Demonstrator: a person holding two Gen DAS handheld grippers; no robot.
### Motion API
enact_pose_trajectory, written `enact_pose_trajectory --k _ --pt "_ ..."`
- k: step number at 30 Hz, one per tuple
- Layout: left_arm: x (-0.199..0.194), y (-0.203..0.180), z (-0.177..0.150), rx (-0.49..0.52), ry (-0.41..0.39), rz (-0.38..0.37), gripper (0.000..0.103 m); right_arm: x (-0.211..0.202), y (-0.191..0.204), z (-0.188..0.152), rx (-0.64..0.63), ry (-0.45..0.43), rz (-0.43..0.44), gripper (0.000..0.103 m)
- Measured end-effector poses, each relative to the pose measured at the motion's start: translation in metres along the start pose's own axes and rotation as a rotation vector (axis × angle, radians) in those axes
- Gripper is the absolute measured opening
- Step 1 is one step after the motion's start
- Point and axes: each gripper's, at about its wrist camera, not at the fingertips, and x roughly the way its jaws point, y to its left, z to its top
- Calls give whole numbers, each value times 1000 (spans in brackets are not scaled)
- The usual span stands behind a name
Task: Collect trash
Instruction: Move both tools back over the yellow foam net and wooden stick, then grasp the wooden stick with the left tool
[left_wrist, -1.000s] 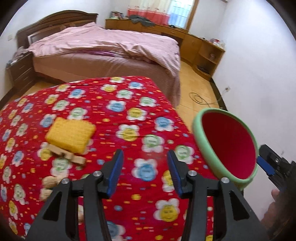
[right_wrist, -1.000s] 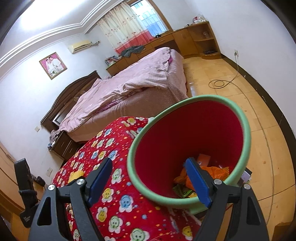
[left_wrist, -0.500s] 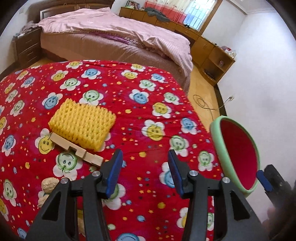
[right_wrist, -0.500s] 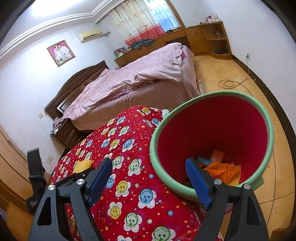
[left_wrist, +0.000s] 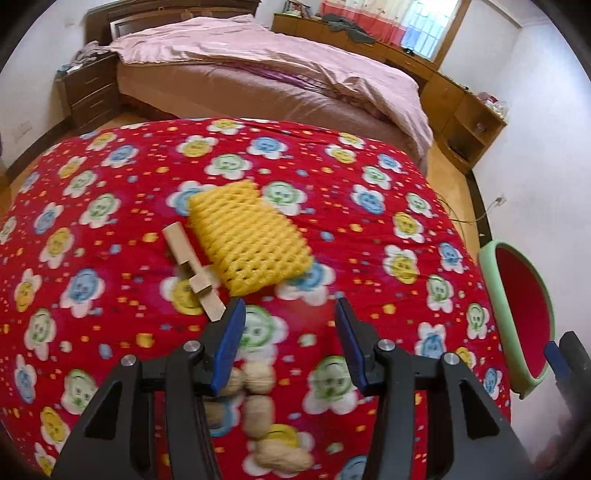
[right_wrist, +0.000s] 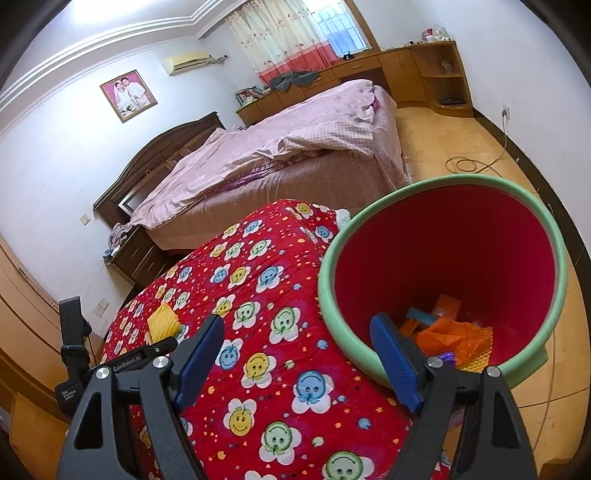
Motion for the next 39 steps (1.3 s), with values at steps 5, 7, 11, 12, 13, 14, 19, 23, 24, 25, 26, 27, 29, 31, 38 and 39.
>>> enact_pose_trajectory --k 5,7,11,12,13,14,19,23,24,25,26,27,29,31,38,39 --pt "-8 17 0 2 -9 32 50 5 7 -1 -12 12 12 83" --pt "-12 21 0 4 -12 40 50 7 11 -2 -20 16 14 83" --pt "-19 28 0 13 -30 70 50 11 16 -3 -29 24 22 83" --pt "-21 29 0 11 -34 72 50 12 17 -3 -31 26 23 83" --pt "-23 31 1 8 -39 71 50 13 19 -3 -33 28 25 83" --pt "-25 32 1 5 -43 69 50 14 20 -4 -37 30 26 83" --pt "-34 36 3 18 -61 73 50 20 27 -5 -49 43 31 83" --pt "-31 38 7 39 -72 118 50 24 31 -5 -57 52 34 83" --pt "-28 39 8 40 -69 128 50 24 33 -6 -59 53 34 83" --pt "-24 41 10 41 -67 134 50 25 34 -6 -62 57 34 83" --pt "-21 43 11 42 -63 141 50 26 35 -7 -66 59 34 83" --pt "-19 44 11 43 -61 147 50 27 36 -7 -69 62 32 83" --pt "-12 47 13 48 -58 163 50 27 37 -8 -73 66 31 83" --pt "-5 50 15 52 -50 171 46 28 39 -8 -76 70 28 83" --pt "9 50 13 97 -46 160 28 35 49 -8 -95 86 18 83" --pt "9 50 12 111 -52 157 20 37 51 -9 -99 89 17 83"
